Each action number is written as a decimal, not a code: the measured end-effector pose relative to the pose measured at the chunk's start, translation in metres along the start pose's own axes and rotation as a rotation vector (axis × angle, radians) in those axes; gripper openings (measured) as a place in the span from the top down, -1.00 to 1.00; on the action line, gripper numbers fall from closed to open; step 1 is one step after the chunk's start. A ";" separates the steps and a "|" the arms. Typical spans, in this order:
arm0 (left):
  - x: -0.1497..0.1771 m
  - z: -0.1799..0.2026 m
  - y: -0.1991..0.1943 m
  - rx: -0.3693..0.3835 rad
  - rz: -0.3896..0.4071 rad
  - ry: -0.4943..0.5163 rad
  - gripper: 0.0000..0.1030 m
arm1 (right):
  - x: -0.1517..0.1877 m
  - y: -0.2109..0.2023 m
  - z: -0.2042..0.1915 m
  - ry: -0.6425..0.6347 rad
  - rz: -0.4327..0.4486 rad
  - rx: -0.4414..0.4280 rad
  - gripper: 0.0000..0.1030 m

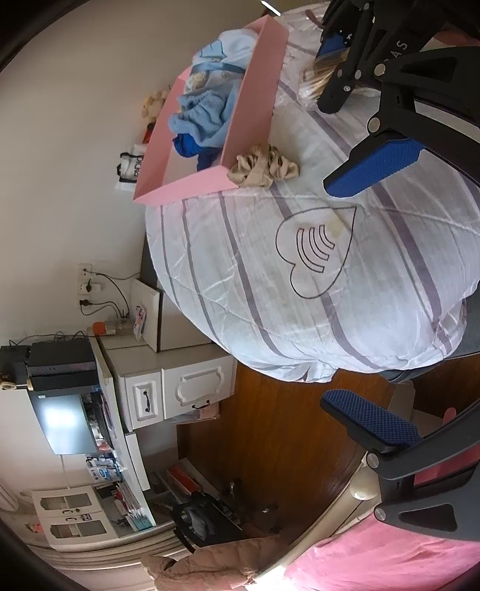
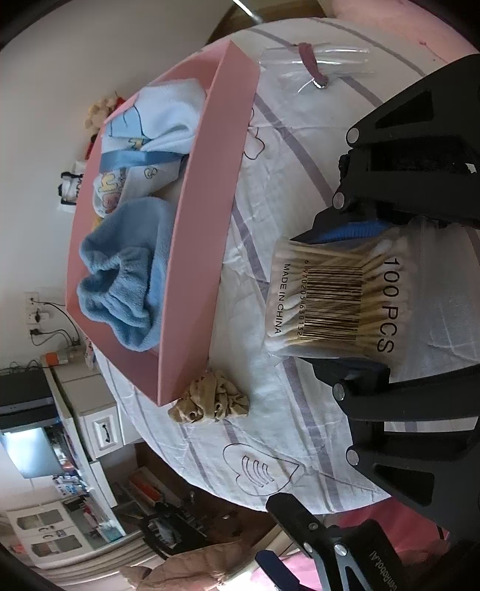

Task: Organize soft objects
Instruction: 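Grasp the cotton-swab pack with the right gripper, then grasp the beige scrunchie with the left gripper while the right gripper holds the swab pack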

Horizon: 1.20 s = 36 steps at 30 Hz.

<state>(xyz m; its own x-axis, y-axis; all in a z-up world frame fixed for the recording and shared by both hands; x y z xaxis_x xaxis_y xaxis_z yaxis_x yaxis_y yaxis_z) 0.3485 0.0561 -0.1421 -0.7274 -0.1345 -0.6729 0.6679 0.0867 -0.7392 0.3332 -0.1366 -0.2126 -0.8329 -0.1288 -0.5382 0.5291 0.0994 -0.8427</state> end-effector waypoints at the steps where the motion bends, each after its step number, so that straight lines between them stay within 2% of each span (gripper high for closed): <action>1: 0.000 0.001 -0.001 0.002 0.001 0.001 -1.00 | -0.002 -0.003 0.000 0.003 0.011 -0.004 0.13; 7: -0.004 0.013 -0.004 0.014 0.005 0.009 -1.00 | -0.018 -0.024 0.006 0.023 0.083 -0.013 0.13; 15: -0.015 0.039 0.000 0.058 0.007 0.040 -1.00 | -0.031 -0.045 0.036 0.080 0.154 0.029 0.13; 25: -0.032 0.065 0.041 0.095 -0.054 0.065 -1.00 | -0.030 -0.039 0.083 0.150 0.148 0.083 0.13; 31: -0.040 0.075 0.065 0.114 -0.082 0.063 -0.96 | -0.030 -0.037 0.092 0.145 0.141 0.086 0.13; 33: -0.042 0.077 0.071 0.120 -0.086 0.070 -0.81 | -0.031 -0.034 0.091 0.142 0.137 0.087 0.13; 35: -0.040 0.080 0.079 0.114 -0.105 0.077 -0.28 | -0.031 -0.030 0.090 0.138 0.127 0.084 0.13; 36: -0.039 0.080 0.083 0.102 -0.115 0.079 -0.19 | -0.031 -0.027 0.090 0.137 0.121 0.080 0.13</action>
<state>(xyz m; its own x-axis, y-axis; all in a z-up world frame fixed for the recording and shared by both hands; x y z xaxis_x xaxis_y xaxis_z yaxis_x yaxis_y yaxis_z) 0.4450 -0.0101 -0.1757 -0.8075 -0.0592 -0.5869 0.5889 -0.0254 -0.8078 0.3591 -0.2240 -0.1742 -0.7740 0.0151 -0.6330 0.6331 0.0265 -0.7736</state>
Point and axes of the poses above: each gripper's, at about its wrist camera, not at the fingertips, and y roughly the way its jaws point, z to its right, x to its underside, the point moved 9 cm from there along y, roughly the way its jaws point, and after that the axes turned 1 degree about -y, right-handed, at the moved point
